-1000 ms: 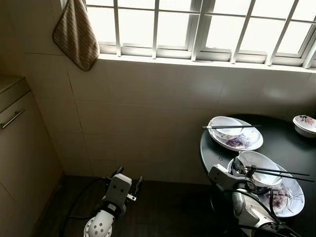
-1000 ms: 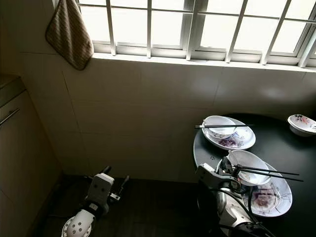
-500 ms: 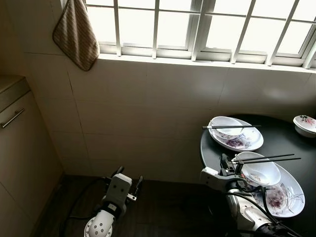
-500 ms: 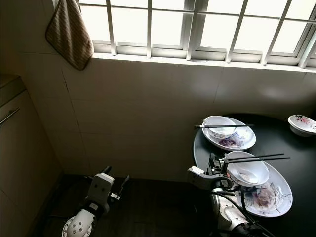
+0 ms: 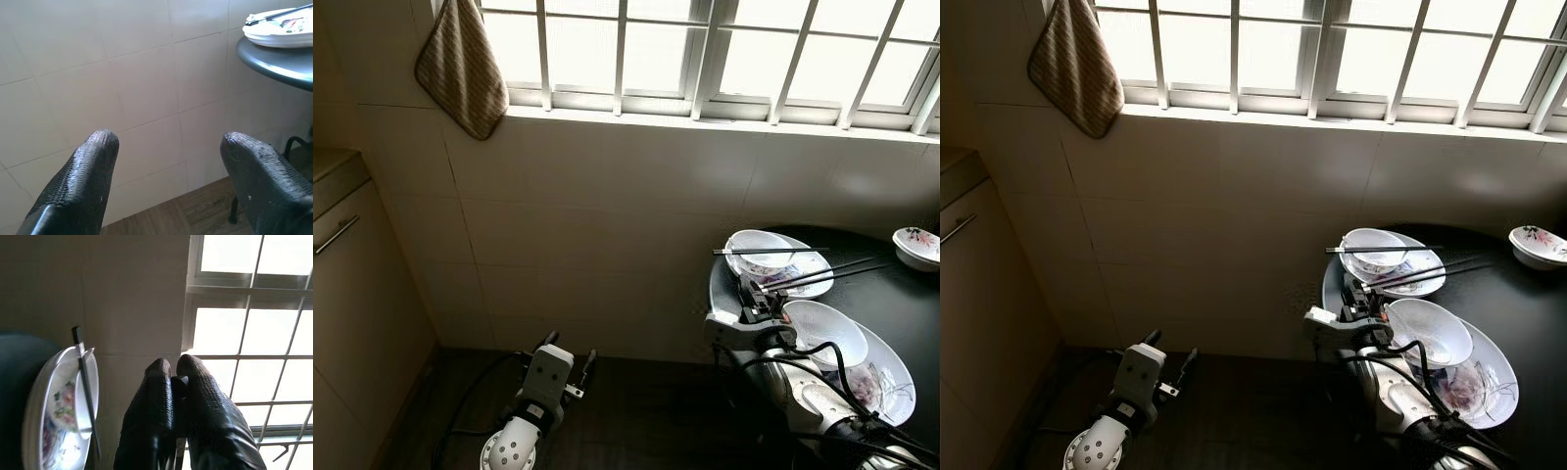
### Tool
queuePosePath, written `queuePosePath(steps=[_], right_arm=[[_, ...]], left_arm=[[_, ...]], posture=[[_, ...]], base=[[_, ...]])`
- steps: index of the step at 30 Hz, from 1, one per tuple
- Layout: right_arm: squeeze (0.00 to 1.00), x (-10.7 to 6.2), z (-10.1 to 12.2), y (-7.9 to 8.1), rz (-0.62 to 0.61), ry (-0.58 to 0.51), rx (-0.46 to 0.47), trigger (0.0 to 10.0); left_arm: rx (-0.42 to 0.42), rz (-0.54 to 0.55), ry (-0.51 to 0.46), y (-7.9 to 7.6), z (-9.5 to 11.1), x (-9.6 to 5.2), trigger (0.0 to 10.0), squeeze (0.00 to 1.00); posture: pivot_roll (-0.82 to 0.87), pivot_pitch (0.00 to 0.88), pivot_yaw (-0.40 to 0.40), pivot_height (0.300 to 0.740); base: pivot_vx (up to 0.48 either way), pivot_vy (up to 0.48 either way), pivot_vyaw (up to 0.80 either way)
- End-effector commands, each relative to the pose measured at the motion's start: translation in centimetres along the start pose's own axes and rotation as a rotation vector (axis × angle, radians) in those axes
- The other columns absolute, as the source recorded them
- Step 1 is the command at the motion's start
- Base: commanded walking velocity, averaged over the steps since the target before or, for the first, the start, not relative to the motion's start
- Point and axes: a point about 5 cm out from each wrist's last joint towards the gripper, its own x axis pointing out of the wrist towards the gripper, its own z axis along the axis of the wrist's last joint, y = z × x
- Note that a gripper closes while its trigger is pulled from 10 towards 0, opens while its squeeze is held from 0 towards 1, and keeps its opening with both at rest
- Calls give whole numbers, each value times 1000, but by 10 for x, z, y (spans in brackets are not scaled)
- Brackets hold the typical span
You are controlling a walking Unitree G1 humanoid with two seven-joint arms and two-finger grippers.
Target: Kitchen organization
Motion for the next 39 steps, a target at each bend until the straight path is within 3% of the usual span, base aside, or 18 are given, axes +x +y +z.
queuePosePath(steps=[1,3,5,7,10,16,19,20,21,23,29,30,31,32,39], right_arm=[[0,13,9,-20,-55,-64,1,0],[0,17,14,-26,-65,-86,24,0],[0,24,29,-35,-72,-135,103,0],[0,24,46,-40,-92,-209,183,0],[0,21,60,-42,-113,-275,226,0],[0,13,77,-37,-95,-320,311,0],[0,9,88,-34,-54,-364,397,0],[0,5,95,-29,-2,-385,489,0],[0,4,97,-28,11,-389,511,0],[0,0,101,-20,79,-369,622,0],[0,-6,101,-12,141,-329,791,0],[0,-8,98,-11,150,-299,905,0],[0,-8,98,-11,150,-299,905,0],[0,-9,95,-11,151,-277,976,0],[0,-6,80,-7,157,-182,1091,0]], left_arm=[[-12,-3,-5,-1,0,2,10000,0],[-14,-2,-6,-2,1,2,10000,0],[-17,1,-8,-1,1,3,10000,0],[-17,15,-17,0,2,2,10000,0],[-20,38,-28,2,3,1,10000,0],[-35,76,-39,7,4,-1,10000,0],[-46,97,-43,10,5,-1,10000,0],[-51,110,-47,12,5,-1,10000,0],[-52,113,-48,13,5,-1,10000,0],[-62,136,-48,16,6,-1,10000,0],[-84,212,-54,26,8,-4,10000,0],[-94,253,-60,31,9,-5,10000,0],[-94,253,-60,31,9,-5,10000,0],[-99,273,-61,34,10,-6,10000,0],[-89,288,-54,37,10,-7,10000,0]], posture=[[-26,0,-93,736],[-26,0,-95,736],[-26,0,-95,736],[-22,0,-96,736],[-15,0,-98,736],[-10,0,-101,736],[-7,0,-99,736],[-6,0,-99,736],[-6,0,-99,736],[0,0,-98,736],[1,0,-96,736],[1,0,-95,736],[1,0,-95,736],[1,0,-95,736],[3,0,-90,736]], base=[[0,0,0],[0,0,0],[0,0,0],[0,0,0],[0,0,533],[0,0,800],[0,0,800],[0,0,800],[0,0,800],[0,0,800],[0,0,800],[0,0,800],[0,0,800],[0,0,800],[0,0,800]])
